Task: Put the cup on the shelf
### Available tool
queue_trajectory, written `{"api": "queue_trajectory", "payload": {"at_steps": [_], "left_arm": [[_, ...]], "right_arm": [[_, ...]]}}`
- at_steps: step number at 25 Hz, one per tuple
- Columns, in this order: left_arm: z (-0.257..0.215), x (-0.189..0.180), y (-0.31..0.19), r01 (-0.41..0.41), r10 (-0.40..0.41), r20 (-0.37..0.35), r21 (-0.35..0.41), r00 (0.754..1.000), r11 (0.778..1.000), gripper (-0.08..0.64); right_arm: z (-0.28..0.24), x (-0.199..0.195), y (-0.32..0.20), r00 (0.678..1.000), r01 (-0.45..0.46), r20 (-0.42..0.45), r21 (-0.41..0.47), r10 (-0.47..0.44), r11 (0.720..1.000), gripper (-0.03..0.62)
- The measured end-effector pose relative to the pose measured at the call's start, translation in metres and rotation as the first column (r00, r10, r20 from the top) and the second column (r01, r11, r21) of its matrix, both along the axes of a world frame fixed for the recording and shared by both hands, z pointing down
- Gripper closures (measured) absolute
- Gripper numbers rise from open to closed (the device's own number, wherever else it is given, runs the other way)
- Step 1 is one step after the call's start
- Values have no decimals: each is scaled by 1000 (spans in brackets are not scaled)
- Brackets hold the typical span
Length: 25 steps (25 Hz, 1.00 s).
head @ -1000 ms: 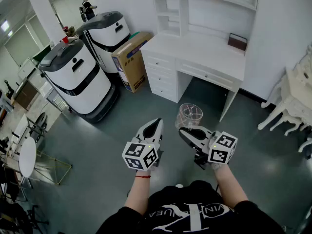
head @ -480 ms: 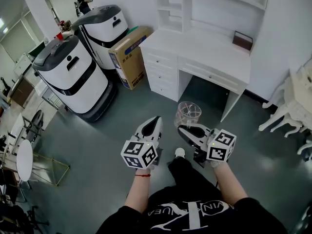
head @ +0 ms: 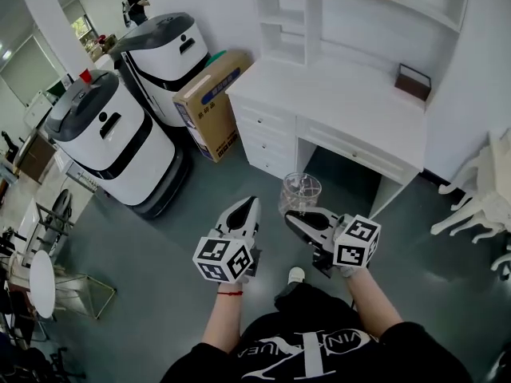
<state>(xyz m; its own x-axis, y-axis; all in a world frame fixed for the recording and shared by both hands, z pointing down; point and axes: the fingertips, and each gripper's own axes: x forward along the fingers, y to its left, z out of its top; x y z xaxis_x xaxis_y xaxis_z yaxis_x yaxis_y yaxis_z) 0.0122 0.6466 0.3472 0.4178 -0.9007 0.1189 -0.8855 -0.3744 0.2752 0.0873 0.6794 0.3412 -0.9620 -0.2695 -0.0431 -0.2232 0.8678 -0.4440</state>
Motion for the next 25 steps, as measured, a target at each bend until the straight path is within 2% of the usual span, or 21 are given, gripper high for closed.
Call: {"api": "queue_trajectory", "payload": {"at_steps": [10,20,25], "left_arm": [[3,4,-136,-19,19,3,5,1000,1000,554],[15,8,-199,-25,25,-1,-41,1000,999,554],[20,10,-237,-64,64,-6,-50,998,997,554]], "right_arm": [[4,-5,-130,1000,19,-13,26,-19,999,583],[10,1,-190,1000,2,-19,-5,-3,1000,583],[17,-3,-221,999,-21,-30,-10,21,1000,583]]}}
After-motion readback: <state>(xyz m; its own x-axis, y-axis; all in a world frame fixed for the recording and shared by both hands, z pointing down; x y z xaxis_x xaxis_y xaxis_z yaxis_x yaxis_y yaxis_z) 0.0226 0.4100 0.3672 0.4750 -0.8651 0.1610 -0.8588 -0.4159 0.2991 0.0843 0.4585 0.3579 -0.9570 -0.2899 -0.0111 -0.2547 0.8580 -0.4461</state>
